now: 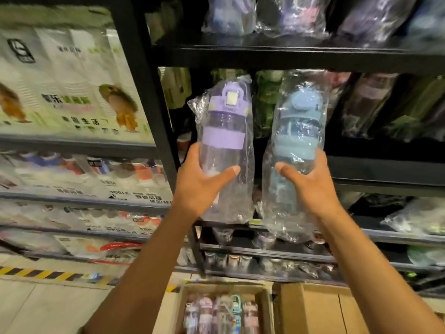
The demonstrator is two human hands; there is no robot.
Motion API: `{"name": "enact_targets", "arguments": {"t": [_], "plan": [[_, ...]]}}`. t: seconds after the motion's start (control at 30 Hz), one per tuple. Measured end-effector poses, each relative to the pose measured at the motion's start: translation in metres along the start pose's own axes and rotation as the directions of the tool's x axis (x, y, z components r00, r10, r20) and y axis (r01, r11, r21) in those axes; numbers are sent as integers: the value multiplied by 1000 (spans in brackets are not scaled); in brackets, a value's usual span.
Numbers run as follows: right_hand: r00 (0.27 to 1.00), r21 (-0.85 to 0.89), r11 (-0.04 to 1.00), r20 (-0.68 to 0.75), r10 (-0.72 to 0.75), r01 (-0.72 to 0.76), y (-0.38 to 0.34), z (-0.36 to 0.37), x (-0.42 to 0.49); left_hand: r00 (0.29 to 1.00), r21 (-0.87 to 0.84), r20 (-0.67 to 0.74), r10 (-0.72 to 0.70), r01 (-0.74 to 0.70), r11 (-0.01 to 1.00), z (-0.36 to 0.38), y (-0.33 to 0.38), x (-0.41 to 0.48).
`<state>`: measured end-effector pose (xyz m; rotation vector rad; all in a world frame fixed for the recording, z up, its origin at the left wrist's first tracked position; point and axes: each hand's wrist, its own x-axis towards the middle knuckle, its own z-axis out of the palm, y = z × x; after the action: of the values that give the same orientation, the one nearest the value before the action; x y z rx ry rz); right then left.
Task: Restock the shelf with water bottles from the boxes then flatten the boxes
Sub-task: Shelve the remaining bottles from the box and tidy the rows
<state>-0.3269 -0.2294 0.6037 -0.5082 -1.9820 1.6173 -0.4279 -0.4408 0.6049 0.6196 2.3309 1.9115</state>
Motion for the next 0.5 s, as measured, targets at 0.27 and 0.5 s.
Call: {"name": "enact_targets", "arguments": {"t": [0.27, 0.5], "plan": [[996, -52, 996, -50, 71, -73, 4, 18, 96, 1000, 28, -15, -16, 17, 999, 18, -3, 94], [997, -103, 992, 20, 76, -73, 33, 23, 131, 998, 31, -4, -62, 62, 998, 29, -37, 127]]}}
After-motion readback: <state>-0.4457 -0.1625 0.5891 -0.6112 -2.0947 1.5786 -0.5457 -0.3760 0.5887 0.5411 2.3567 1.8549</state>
